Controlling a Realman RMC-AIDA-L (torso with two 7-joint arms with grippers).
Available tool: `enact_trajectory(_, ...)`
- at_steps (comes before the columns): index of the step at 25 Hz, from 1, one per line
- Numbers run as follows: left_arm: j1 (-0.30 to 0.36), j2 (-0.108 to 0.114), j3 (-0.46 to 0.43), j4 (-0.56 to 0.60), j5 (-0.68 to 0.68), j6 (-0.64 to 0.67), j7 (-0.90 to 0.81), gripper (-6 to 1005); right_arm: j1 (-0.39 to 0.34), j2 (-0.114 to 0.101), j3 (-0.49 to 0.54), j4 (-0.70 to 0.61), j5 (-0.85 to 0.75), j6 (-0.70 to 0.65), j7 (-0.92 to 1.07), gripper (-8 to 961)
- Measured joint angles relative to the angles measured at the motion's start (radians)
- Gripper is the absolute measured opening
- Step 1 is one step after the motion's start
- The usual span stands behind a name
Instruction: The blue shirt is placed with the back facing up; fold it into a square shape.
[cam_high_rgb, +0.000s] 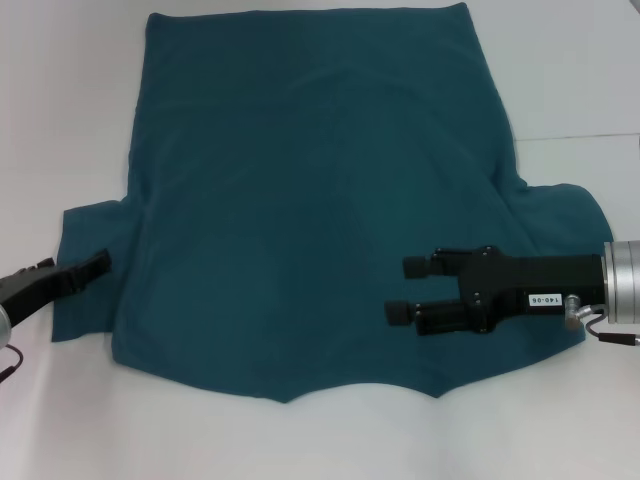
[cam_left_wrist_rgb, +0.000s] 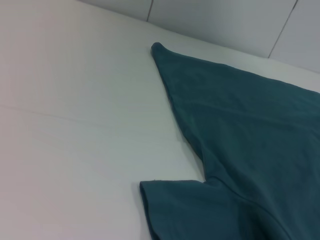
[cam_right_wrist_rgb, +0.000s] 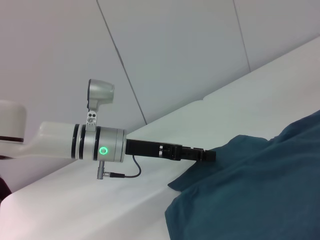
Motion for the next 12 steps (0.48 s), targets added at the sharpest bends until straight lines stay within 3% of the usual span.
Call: enact_trajectory(12, 0.004, 0.000, 0.000, -0.003, 0.000, 0.008, 0.003, 872, 0.000, 0.000, 0.000, 0.000, 0.000, 0.000, 0.001, 899)
